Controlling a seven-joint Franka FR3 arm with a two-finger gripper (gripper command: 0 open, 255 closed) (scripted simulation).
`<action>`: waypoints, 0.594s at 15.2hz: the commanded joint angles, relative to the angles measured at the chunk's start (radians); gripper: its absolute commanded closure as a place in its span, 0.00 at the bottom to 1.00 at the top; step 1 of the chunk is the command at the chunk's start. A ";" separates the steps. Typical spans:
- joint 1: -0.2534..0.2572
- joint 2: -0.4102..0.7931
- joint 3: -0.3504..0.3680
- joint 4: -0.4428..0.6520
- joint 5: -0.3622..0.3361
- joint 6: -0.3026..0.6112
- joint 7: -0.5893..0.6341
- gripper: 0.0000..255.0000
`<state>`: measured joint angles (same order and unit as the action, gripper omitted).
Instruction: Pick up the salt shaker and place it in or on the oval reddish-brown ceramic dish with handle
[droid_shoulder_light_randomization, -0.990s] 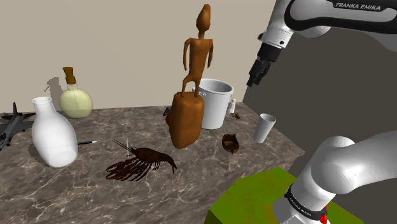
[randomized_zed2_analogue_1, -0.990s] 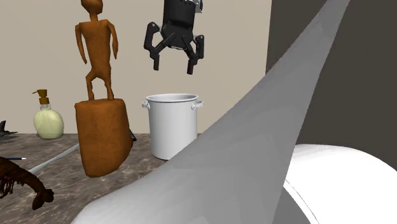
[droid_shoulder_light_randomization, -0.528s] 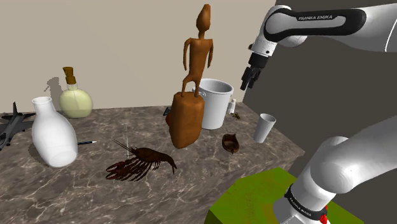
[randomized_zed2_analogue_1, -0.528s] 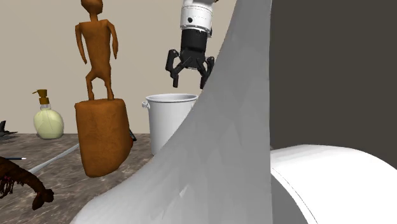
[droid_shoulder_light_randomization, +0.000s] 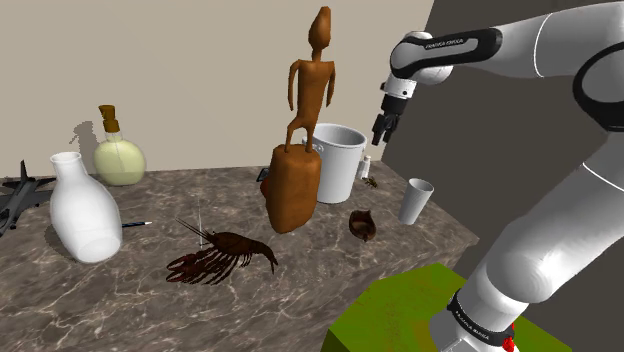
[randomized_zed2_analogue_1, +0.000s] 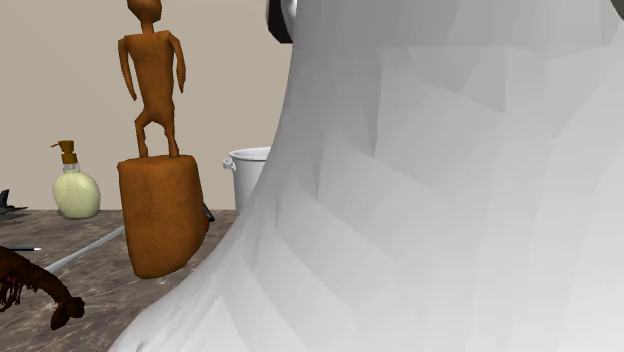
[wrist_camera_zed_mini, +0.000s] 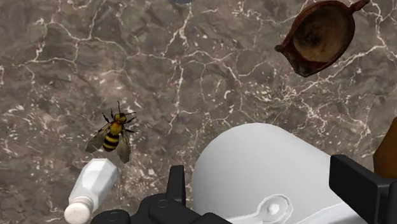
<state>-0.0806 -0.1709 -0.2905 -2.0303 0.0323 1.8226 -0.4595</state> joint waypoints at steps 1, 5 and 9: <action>-0.007 0.082 -0.019 0.054 0.012 0.011 -0.033 0.00; -0.034 0.238 -0.050 0.170 0.041 0.016 -0.099 0.00; -0.072 0.401 -0.068 0.308 0.077 0.005 -0.160 0.00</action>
<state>-0.1464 0.1688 -0.3591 -1.7522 0.0999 1.8275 -0.6084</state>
